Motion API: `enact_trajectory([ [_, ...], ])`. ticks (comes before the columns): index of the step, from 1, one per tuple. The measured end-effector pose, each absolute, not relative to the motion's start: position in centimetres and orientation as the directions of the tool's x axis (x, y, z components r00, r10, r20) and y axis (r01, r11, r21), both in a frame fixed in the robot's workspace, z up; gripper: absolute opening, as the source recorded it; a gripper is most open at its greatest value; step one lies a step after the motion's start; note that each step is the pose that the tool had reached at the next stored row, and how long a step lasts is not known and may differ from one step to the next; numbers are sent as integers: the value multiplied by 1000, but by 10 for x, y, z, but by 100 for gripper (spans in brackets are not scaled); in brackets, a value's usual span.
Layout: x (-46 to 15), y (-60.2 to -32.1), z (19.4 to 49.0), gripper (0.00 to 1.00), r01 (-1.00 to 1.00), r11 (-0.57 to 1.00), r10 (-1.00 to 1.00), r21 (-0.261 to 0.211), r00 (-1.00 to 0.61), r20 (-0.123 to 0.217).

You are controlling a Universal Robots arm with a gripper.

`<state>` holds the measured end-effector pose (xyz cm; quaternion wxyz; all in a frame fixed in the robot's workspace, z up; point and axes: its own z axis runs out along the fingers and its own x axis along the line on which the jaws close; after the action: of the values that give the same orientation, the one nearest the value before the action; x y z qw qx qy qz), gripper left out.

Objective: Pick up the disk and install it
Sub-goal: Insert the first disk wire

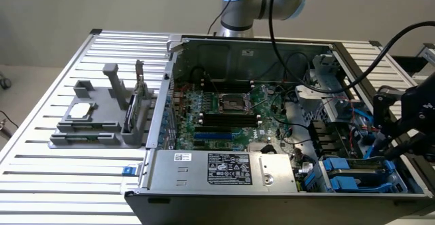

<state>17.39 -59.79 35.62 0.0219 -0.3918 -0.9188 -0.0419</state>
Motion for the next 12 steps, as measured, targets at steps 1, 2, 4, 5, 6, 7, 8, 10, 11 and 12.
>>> enact_trajectory([
  [1, 174, -598, 356, 27, 724, 686, 720, 64, -689, 77],
  [2, 174, -598, 356, 27, 727, 684, 722, 66, -687, 79],
  [4, 174, -598, 355, 27, 733, 677, 729, 67, -680, 80],
  [5, 174, -599, 355, 27, 738, 672, 733, 67, -675, 80],
  [6, 174, -599, 355, 27, 742, 667, 738, 66, -670, 80],
  [7, 174, -599, 354, 27, 747, 661, 743, 67, -665, 80],
  [8, 174, -600, 354, 27, 753, 655, 749, 67, -658, 80],
  [10, 174, -600, 351, 27, 766, 640, 762, 67, -643, 80],
  [11, 174, -600, 350, 27, 771, 633, 767, 66, -636, 80],
  [12, 174, -600, 349, 27, 777, 626, 773, 67, -630, 80],
])
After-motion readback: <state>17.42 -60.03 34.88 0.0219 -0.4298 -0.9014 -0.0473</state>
